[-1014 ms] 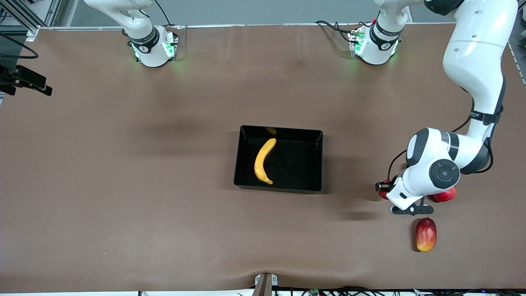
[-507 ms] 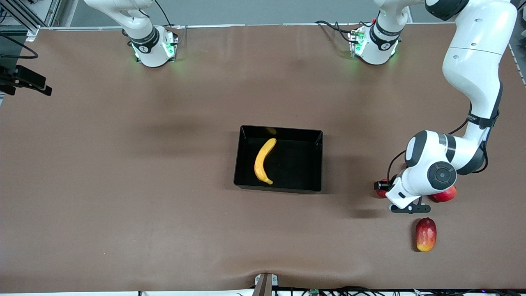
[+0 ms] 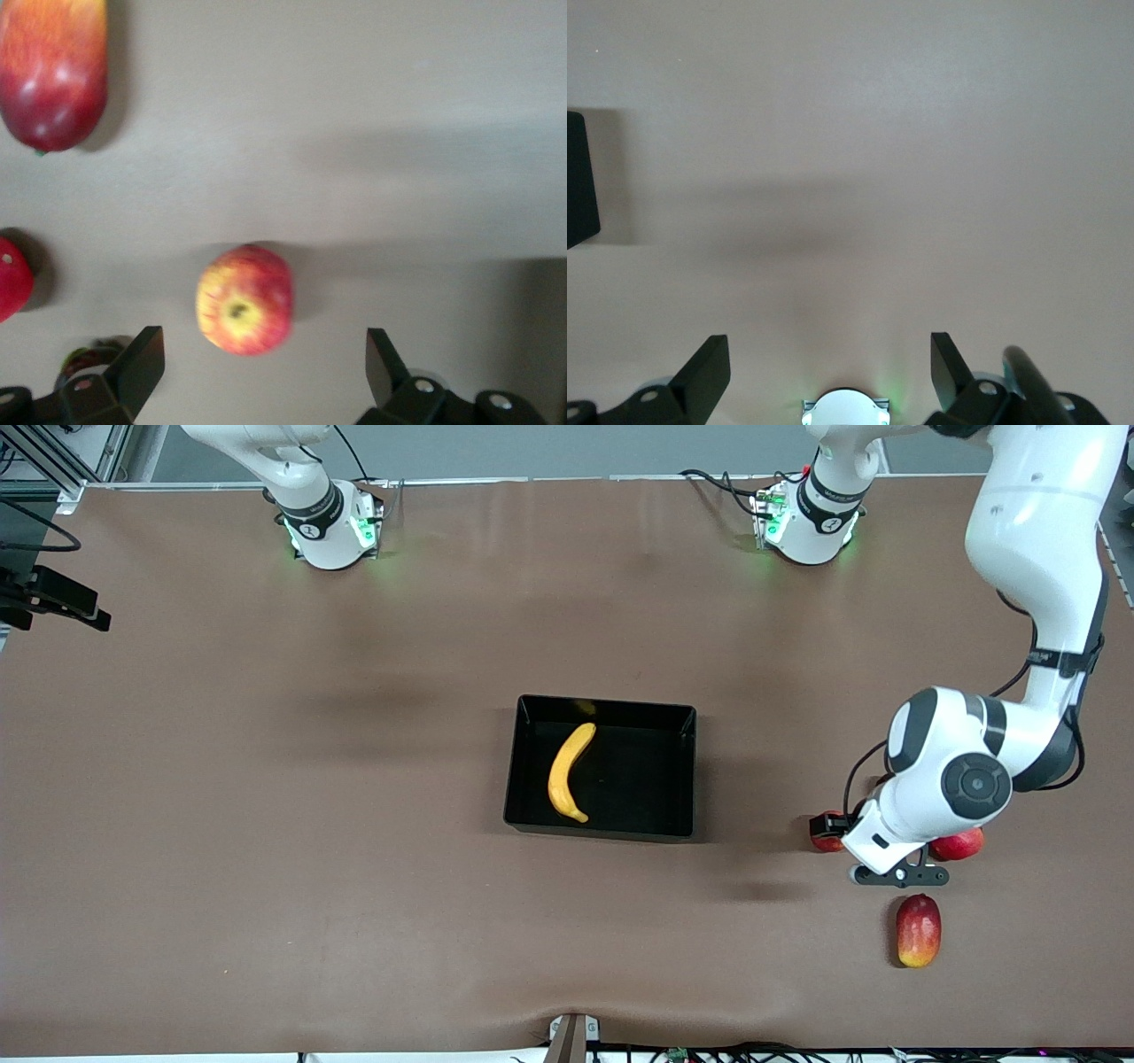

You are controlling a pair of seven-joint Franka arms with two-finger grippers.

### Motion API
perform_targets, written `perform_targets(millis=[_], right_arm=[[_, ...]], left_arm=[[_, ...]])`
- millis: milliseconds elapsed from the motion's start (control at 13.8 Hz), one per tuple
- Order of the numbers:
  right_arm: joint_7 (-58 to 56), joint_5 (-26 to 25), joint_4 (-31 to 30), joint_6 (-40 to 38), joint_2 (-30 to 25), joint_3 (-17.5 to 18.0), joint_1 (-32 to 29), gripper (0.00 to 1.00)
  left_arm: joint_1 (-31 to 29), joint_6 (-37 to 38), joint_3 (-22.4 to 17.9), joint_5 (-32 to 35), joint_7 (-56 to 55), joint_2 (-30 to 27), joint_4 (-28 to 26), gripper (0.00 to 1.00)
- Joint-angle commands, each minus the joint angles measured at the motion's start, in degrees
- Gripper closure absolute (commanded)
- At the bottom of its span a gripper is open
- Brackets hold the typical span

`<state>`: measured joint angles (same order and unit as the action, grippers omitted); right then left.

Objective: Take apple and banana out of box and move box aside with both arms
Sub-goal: 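Move the left gripper back to the tray and grasp the banana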

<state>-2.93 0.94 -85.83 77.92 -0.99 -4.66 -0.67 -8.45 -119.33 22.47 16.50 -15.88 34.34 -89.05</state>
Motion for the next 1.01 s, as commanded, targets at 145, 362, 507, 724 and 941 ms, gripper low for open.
perform_targets(millis=[145,362,507,724,941], right_arm=[[-0.5,-0.1,-0.2,-0.3,-0.9,0.1,-0.3,0.0],[-0.5,-0.1,0.0,-0.6,-0.9,0.1,-0.3,0.0],[-0.5,-0.1,1.4,-0.7,-0.7,0.2,-0.5,0.0],[-0.4,-0.5,1.5,-0.5,0.5,0.1,-0.5,0.0],[-0.3,-0.2,2.3,-0.3,1.2,-0.4,-0.5,0.0]], left_arm=[[2.5,2.4,10.8,0.9,-16.9,-1.5,0.2,0.0],[11.8,2.3,10.8,0.8,-24.3,0.5,2.5,0.0],[16.5,1.6,10.5,2.0,-28.5,3.3,5.4,0.0],[24.2,-1.0,8.3,3.8,-29.3,7.7,8.9,0.0],[32.8,-6.7,1.4,3.6,-31.4,10.2,9.1,0.0]])
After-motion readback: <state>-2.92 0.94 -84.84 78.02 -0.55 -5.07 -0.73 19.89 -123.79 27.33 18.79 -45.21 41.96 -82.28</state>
